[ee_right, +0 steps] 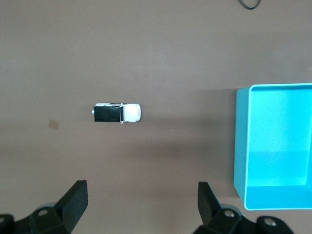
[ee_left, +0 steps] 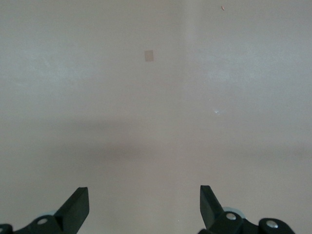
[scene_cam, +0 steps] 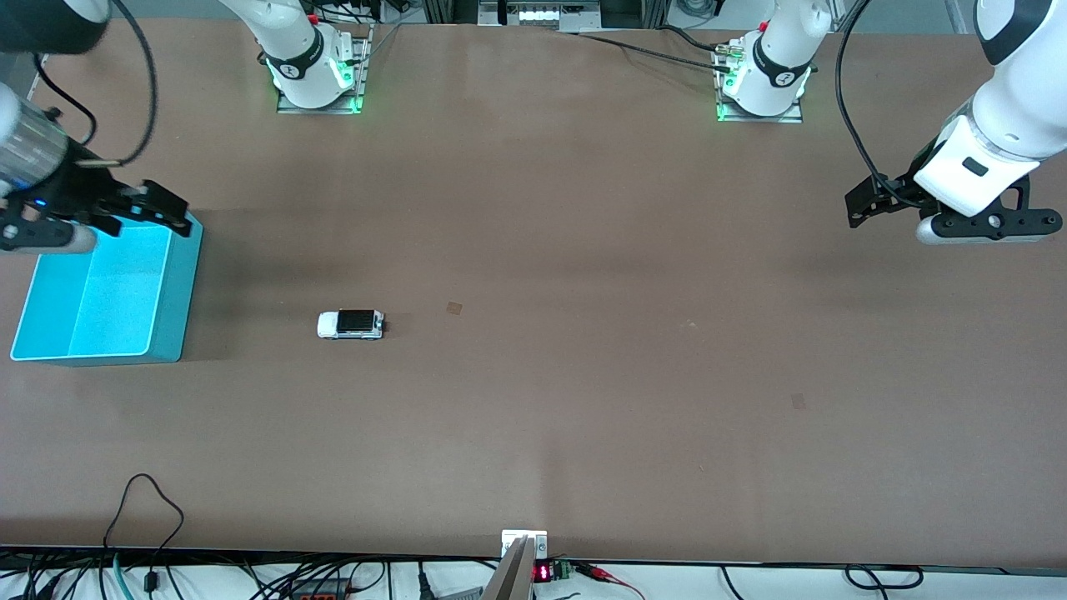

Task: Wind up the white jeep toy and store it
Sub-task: 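Reach the right gripper down to the rolled jeep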

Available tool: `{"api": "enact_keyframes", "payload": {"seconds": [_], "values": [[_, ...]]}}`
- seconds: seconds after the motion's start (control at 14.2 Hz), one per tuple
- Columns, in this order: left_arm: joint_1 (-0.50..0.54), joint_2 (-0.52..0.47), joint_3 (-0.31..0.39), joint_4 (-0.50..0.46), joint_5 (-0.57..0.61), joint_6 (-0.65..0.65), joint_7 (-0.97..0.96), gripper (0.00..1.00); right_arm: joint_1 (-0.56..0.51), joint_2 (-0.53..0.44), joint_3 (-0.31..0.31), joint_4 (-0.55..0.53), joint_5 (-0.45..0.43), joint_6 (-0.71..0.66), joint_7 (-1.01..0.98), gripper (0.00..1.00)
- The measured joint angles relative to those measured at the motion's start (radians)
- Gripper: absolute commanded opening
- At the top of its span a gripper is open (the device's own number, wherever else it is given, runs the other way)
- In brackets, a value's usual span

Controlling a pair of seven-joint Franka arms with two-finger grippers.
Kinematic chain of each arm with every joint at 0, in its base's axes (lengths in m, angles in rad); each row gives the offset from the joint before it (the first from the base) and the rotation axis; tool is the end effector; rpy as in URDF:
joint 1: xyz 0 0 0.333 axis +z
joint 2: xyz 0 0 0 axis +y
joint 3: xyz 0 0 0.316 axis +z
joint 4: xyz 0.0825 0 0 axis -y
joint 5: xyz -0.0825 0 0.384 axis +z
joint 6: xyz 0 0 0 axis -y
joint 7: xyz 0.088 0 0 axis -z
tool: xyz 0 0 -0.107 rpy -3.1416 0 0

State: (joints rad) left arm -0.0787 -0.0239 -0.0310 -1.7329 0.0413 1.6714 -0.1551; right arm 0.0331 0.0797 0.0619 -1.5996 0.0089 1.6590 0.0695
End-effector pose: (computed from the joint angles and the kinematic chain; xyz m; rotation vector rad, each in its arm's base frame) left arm 0.5477 -0.0564 0.5695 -3.0942 -0.0627 0.0492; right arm 0.5813 0.0550 0.5732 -3.1291 -0.0383 0.0332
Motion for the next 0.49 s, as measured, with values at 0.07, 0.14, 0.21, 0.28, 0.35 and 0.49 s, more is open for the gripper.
{"api": "enact_keyframes", "payload": {"seconds": [0.07, 0.14, 0.21, 0.28, 0.35, 0.49], "values": [[0.001, 0.0, 0.0, 0.0, 0.0, 0.0, 0.0, 1.0, 0.012, 0.012, 0.001, -0.002, 0.0, -0.005, -0.017, 1.0], [0.001, 0.0, 0.001, 0.0, 0.0, -0.001, 0.001, 1.0, 0.026, 0.028, 0.002, -0.006, 0.001, -0.007, -0.049, 1.0], [0.001, 0.0, 0.001, 0.0, 0.0, -0.001, 0.001, 1.0, 0.041, 0.051, 0.002, -0.012, 0.001, -0.009, -0.092, 1.0], [0.001, 0.0, 0.001, 0.0, 0.0, -0.001, 0.002, 1.0, 0.052, 0.082, 0.003, -0.016, 0.001, -0.009, -0.157, 1.0], [0.001, 0.0, 0.0, 0.0, 0.0, -0.001, 0.002, 1.0, 0.059, 0.119, 0.003, -0.018, 0.002, -0.009, -0.249, 1.0], [0.001, 0.0, 0.0, 0.0, 0.0, -0.001, 0.002, 1.0, 0.072, 0.192, 0.003, -0.018, 0.002, 0.001, -0.442, 1.0]]}}
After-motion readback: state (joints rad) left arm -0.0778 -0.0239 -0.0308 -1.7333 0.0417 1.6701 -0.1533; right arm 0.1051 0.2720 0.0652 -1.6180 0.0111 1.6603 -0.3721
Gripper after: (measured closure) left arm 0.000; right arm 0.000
